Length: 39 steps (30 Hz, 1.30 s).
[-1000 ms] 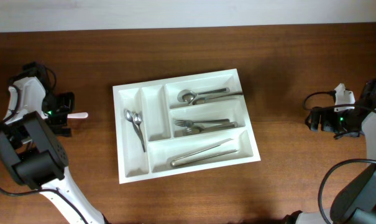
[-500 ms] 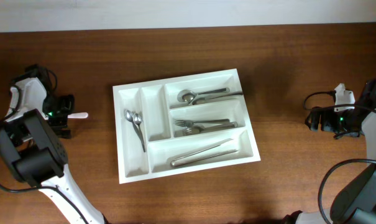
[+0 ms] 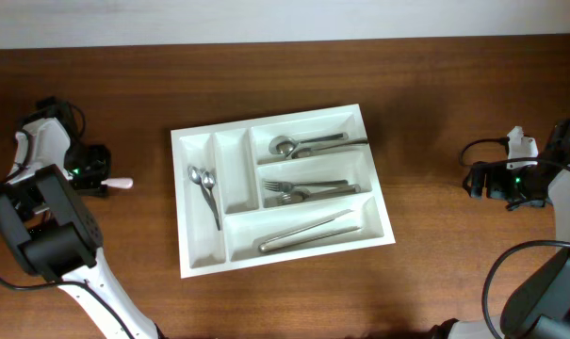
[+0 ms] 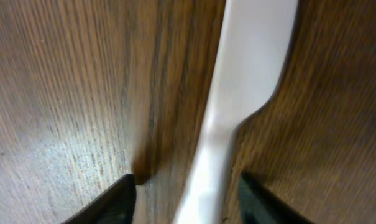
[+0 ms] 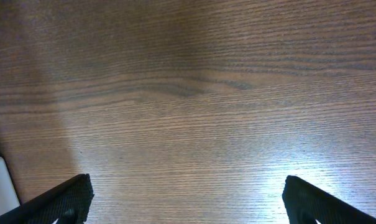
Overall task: Pack container
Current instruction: 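Lower the left gripper and grasp the white knife, then carry the knife into the second-left compartment and release it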
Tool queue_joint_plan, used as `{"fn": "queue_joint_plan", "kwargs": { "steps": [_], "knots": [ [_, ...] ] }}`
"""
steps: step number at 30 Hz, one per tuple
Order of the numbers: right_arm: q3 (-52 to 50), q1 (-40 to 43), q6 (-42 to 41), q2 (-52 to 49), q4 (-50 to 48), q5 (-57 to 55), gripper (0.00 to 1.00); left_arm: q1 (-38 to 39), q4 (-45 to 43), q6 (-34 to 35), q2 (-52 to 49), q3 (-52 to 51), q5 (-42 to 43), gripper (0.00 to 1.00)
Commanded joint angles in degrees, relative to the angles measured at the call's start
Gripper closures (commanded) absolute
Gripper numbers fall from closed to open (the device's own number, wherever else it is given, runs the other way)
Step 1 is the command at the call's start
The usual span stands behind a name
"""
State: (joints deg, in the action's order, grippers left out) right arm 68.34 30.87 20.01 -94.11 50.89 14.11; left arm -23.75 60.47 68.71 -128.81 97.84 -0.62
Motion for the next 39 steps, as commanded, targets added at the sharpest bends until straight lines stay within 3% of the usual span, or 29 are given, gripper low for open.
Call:
{"fn": "queue_joint_plan", "kwargs": {
  "steps": [1, 4, 10, 17, 24, 28, 33, 39],
  "knots": [
    [-0.13, 0.33, 0.57, 0.04, 0.02, 0.68, 0.01, -1.77, 0.20, 0.04, -2.43, -0.24, -0.61, 0.62],
    [-0.13, 0.33, 0.57, 0.04, 0.00, 0.68, 0.01, -3.15, 0.79, 0.00, -2.43, -0.24, -0.63, 0.81],
    [-0.13, 0.33, 0.57, 0.04, 0.02, 0.68, 0.01, -4.33, 1.14, -7.08, -2.43, 0.13, -0.92, 0.98],
    [-0.13, 0.33, 0.57, 0.04, 0.00, 0.68, 0.01, -3.32, 5.01, -13.49, -1.73, 4.81, -0.72, 0.98],
    [-0.13, 0.33, 0.57, 0.04, 0.00, 0.66, 0.01, 3.04, 11.82, -29.00, 1.09, 14.84, -0.66, 0.98],
    [-0.13, 0.33, 0.57, 0.04, 0.02, 0.68, 0.01, 12.41, 16.83, -44.81, 5.97, 19.19, 1.88, 0.98],
    [-0.13, 0.33, 0.57, 0.04, 0.00, 0.68, 0.01, 25.53, 19.41, -55.47, 10.16, 19.26, 2.36, 0.98],
    [-0.13, 0.33, 0.57, 0.04, 0.00, 0.68, 0.01, 37.22, 20.17, -57.68, 9.99, 19.21, 0.85, 0.98]
  ]
}}
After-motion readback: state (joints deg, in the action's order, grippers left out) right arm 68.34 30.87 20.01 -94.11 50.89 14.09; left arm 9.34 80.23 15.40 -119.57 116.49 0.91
